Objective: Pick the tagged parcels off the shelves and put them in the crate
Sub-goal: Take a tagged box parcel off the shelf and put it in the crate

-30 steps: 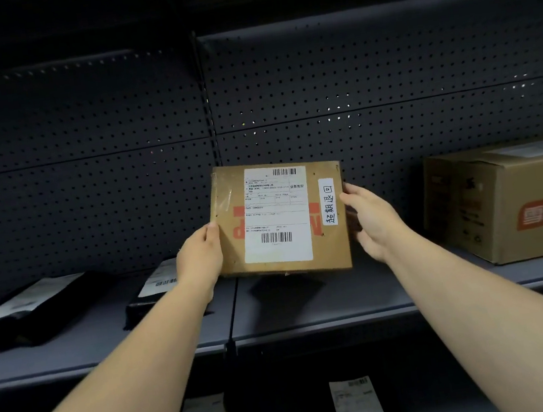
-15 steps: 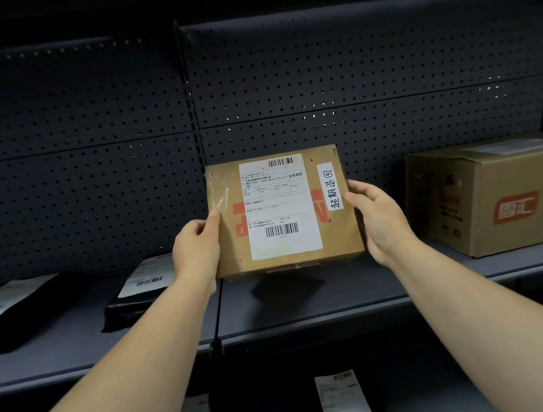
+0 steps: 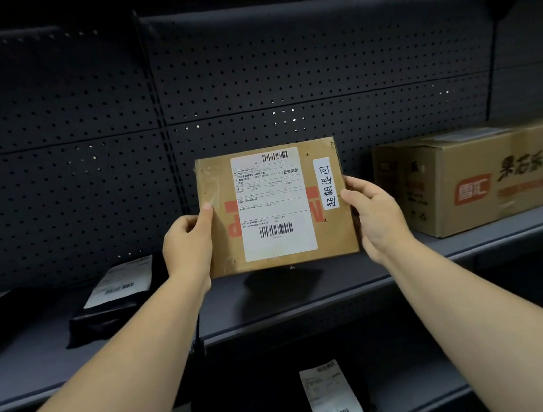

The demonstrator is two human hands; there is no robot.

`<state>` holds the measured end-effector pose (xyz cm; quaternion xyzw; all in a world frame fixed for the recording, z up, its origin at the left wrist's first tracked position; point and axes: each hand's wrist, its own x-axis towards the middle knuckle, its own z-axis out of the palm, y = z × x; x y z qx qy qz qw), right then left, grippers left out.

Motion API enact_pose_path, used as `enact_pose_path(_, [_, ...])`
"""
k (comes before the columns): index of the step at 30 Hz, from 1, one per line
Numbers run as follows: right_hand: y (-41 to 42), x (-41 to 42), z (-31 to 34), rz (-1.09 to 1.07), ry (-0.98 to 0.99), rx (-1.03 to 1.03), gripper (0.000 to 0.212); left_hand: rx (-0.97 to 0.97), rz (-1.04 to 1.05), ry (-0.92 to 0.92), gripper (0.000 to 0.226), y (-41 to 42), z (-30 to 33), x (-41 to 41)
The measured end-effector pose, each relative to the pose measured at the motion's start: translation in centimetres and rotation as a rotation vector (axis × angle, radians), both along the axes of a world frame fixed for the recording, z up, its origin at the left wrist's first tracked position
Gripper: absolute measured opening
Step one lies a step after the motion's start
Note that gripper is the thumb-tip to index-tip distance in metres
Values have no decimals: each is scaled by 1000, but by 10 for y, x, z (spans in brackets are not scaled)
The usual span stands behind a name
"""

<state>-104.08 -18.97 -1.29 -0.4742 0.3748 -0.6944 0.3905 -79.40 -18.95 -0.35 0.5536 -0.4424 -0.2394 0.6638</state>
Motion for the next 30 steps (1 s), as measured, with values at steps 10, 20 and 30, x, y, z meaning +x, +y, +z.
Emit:
enact_pose_path(10, [48, -49, -7, -86, -45, 20, 21, -15, -78, -59, 33, 29, 0, -50])
enact_pose_path(20, [161, -164, -20, -285, -57, 73, 21, 38, -265, -79, 30, 87, -14, -176])
enact_pose_path(30, [283, -298, -30, -542, -69, 120, 23, 71, -596, -33, 28, 133, -42, -348])
